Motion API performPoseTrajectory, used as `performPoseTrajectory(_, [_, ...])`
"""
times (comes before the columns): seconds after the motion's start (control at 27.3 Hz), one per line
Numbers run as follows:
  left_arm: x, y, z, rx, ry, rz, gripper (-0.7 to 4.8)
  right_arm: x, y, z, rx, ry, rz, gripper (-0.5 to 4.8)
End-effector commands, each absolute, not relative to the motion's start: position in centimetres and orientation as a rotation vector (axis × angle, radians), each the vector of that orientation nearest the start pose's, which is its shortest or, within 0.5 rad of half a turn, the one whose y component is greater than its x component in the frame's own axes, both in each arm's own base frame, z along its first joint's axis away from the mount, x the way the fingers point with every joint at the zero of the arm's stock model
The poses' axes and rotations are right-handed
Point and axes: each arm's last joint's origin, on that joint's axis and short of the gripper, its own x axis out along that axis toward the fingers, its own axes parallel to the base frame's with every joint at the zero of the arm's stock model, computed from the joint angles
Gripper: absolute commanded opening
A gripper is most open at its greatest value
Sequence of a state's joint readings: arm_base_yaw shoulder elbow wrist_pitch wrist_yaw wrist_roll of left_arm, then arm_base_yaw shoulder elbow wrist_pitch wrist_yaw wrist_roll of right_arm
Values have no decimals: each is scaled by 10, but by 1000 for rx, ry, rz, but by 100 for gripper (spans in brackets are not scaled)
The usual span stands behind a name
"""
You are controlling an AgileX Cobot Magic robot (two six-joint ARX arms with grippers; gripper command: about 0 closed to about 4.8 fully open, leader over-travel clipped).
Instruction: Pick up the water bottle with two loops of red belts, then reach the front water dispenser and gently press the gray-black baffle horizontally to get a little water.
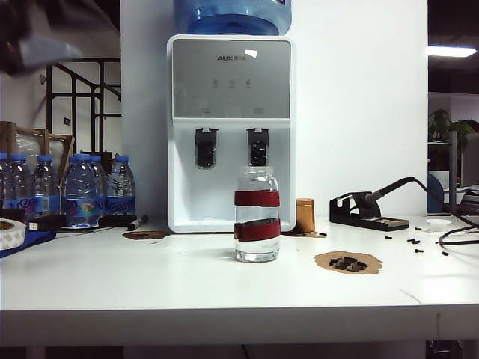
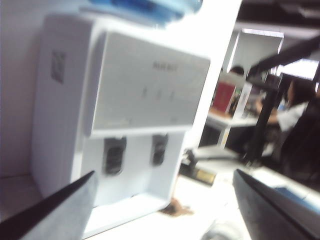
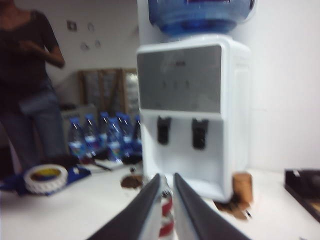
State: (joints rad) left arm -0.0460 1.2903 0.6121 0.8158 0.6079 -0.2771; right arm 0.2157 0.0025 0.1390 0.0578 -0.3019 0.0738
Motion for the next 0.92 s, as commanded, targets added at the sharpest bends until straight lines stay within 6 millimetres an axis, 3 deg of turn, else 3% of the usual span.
performPoseTrajectory(0.04, [281, -40, 241, -121, -59, -705, 446, 72, 26, 237, 67, -277, 574, 287])
performPoseTrajectory(0.07, [285, -44, 234, -115, -49, -720, 447, 70, 25, 242, 71, -288, 567, 384])
performPoseTrajectory(0.11, [288, -47, 228, -109, -39, -742, 446, 68, 25, 247, 80, -299, 565, 422])
performPoseTrajectory(0.37, [301, -70, 186, -30, -27, -940, 447, 62, 23, 277, 137, -196, 568, 421])
performPoseTrajectory(0.55, [313, -83, 147, 102, -86, -1028, 479, 79, 28, 295, 100, -37, 585, 421])
performPoseTrajectory(0.59, [325, -87, 136, 97, -70, -1026, 479, 87, 30, 296, 70, 8, 583, 421])
performPoseTrajectory(0.7, [356, -93, 118, 85, -53, -1052, 479, 110, 35, 291, 54, 113, 604, 421])
performPoseTrajectory(0.77, [362, -97, 114, 84, -59, -1110, 479, 119, 38, 286, 37, 155, 610, 427])
performPoseTrajectory(0.84, [364, -98, 110, 77, -49, -1147, 479, 128, 40, 283, 16, 178, 613, 472])
performPoseTrajectory(0.92, [363, -100, 105, 69, -32, -1189, 479, 135, 41, 281, -10, 174, 603, 472])
